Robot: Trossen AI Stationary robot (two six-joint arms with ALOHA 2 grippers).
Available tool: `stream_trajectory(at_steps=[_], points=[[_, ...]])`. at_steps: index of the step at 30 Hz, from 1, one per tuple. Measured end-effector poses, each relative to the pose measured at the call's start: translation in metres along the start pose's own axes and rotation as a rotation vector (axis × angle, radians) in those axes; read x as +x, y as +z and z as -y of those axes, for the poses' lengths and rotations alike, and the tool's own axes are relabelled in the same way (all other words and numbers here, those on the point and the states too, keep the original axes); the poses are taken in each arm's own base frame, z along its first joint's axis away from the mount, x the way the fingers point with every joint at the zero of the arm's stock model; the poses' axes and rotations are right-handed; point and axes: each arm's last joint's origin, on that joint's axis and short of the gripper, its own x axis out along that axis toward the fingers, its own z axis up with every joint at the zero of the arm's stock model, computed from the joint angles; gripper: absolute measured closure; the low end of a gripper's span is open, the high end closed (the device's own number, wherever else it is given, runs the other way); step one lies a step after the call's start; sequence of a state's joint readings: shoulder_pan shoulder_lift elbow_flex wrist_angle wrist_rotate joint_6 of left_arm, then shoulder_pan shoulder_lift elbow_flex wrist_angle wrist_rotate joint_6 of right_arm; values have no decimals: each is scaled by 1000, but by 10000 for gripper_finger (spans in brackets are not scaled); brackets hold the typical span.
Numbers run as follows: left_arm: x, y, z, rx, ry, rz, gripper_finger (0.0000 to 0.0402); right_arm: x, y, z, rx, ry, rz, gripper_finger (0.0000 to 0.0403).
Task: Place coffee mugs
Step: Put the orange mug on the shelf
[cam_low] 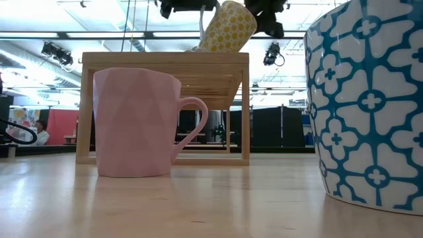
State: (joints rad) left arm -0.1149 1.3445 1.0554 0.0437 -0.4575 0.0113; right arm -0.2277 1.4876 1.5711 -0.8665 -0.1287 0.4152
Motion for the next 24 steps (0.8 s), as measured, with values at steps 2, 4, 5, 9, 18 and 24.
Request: stream_trajectory(at_steps=[2, 4, 5, 9, 18, 24], points=[[0, 0, 0, 0, 15, 0, 324, -11, 0, 2, 6, -2, 16, 256], [0, 0, -1, -3, 34, 2, 324, -21, -2, 3, 8, -3, 28, 257], [0, 1, -1, -8, 46, 5, 324, -26, -2, 3, 8, -5, 37, 256], [0, 1, -3, -37, 90, 12, 324, -46, -6, 3, -18, -47, 89, 257], [1, 1, -7, -100, 159, 14, 324, -59, -13, -1, -43, -167, 152, 257], [4, 1, -16, -149, 191, 16, 324, -43, -14, -4, -79, -179, 107, 256]])
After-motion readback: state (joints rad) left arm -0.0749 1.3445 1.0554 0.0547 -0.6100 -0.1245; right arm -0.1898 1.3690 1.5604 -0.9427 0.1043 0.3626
